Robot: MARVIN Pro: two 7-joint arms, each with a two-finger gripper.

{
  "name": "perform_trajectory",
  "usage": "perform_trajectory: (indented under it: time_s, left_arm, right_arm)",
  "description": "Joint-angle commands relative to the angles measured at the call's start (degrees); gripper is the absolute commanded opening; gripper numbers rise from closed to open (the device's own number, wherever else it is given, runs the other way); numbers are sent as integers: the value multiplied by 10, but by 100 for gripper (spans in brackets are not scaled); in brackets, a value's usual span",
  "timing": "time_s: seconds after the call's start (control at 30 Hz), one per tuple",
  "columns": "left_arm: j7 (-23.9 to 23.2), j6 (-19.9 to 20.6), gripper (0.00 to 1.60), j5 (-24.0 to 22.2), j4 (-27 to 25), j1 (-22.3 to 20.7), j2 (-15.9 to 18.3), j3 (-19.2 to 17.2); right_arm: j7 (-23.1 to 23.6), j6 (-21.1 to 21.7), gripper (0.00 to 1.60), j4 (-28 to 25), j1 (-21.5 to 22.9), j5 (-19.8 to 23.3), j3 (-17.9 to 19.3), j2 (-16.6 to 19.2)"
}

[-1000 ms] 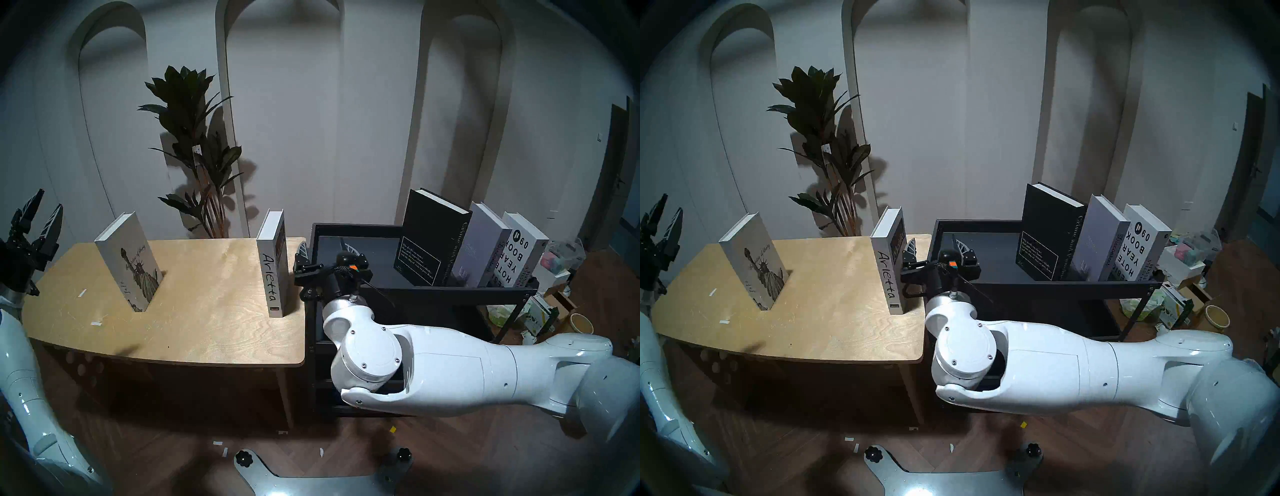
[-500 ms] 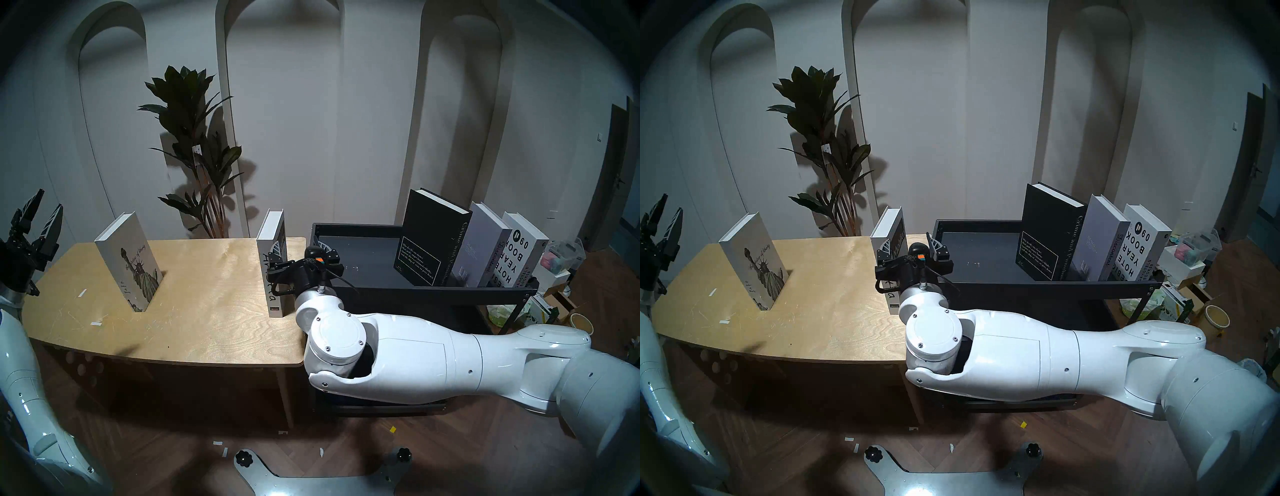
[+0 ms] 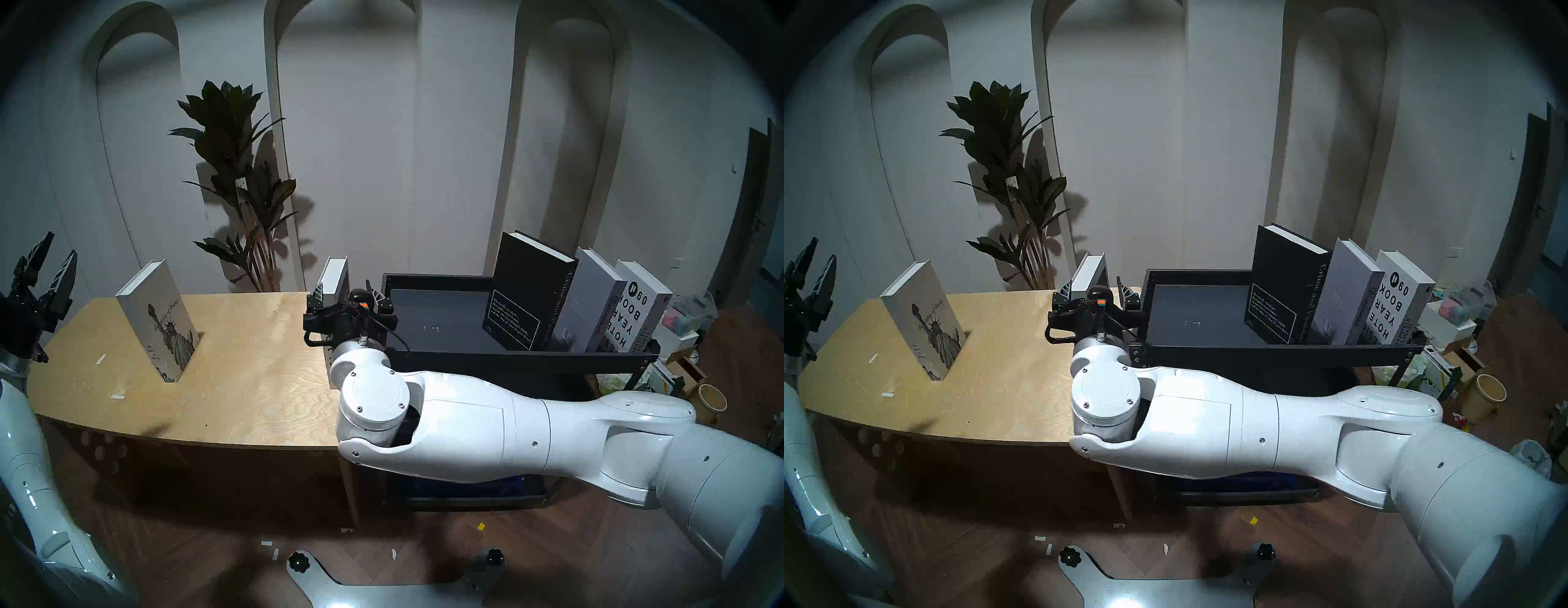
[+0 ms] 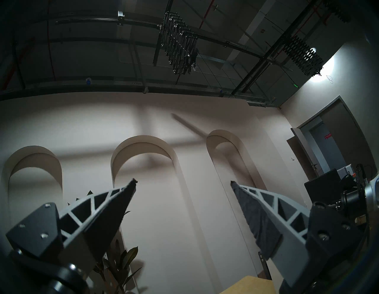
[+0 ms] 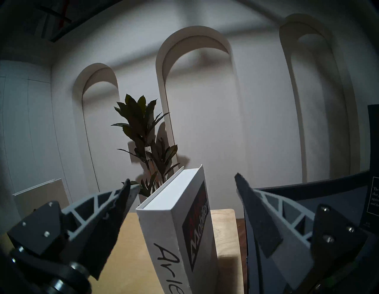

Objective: Move the books from the display table onto the shelf, standing them upright with spines facing out and tallest at one end

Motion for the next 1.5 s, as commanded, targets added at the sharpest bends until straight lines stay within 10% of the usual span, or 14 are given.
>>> perform_trajectory:
  time_s: [0.0, 1.37, 1.43, 1.47]
  left_arm:
    - [-1, 0, 160, 0, -6, -4, 6, 1]
    - [-1, 2, 160, 0, -8, -3, 7, 1]
    - [-1, 2, 160, 0, -8, -3, 7, 1]
    - [-1, 2, 160, 0, -8, -3, 7, 1]
  right_arm:
    - [-16, -10, 160, 29, 25, -10, 5, -63]
    - [-27, -108, 160, 447, 8, -10, -29, -304]
    - [-23, -118, 63, 466, 7, -12, -29, -312]
    - [-23, -118, 63, 466, 7, -12, -29, -312]
